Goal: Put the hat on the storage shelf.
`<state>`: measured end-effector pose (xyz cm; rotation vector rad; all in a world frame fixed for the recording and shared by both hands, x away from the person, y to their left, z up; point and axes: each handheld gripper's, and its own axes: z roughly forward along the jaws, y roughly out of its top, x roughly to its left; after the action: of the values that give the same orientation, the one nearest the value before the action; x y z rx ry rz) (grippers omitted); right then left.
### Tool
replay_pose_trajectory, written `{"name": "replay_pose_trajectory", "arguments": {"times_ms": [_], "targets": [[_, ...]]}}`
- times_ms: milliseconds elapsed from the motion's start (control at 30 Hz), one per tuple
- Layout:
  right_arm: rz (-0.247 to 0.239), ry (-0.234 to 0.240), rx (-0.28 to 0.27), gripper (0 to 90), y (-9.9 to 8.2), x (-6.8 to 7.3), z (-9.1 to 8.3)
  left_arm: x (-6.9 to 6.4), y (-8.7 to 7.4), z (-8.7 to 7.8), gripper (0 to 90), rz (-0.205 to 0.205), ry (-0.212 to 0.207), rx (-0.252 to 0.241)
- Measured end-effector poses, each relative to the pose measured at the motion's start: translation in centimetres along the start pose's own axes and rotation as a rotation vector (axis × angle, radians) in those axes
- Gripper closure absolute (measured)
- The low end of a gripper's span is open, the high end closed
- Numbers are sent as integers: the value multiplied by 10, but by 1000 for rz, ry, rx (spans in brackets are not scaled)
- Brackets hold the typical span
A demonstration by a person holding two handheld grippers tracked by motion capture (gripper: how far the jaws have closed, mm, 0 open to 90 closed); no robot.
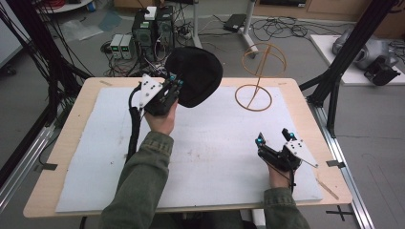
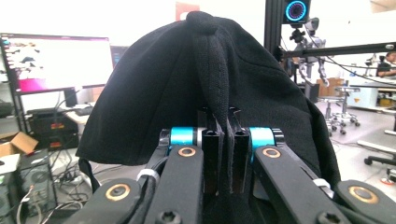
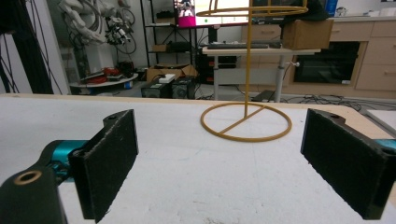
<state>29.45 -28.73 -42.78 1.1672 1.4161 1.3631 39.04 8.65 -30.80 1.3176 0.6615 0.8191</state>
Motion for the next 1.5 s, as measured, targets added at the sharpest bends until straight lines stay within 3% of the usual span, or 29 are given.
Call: {"name": "replay_pose_trajectory", "arguments": {"times_ms": [33,67,333,633,1000,1167,1300,1500], "targets": [[8,5,3,102,0,1,-1,-4,2,13,875,9,-15,6],[8,5,3,102,0,1,-1,-4,2,13,875,9,-15,6],[15,4,-11,102,1,-1,-3,-19,10,61,874,-12,-63,-4],[1,15,-16,102,1,0,-3,-35,18,114,874,12,-103,11],[-8,20,-20,102,1,-1,-2,-51,26,159,874,25,-150,25],[-5,28,-24,102,2,-1,-3,-58,31,181,874,48,-149,50],[-7,25,-31,102,2,-3,-3,-65,35,199,874,26,-174,53],[-18,30,-30,102,2,-2,-2,-79,35,226,873,36,-197,80]]}}
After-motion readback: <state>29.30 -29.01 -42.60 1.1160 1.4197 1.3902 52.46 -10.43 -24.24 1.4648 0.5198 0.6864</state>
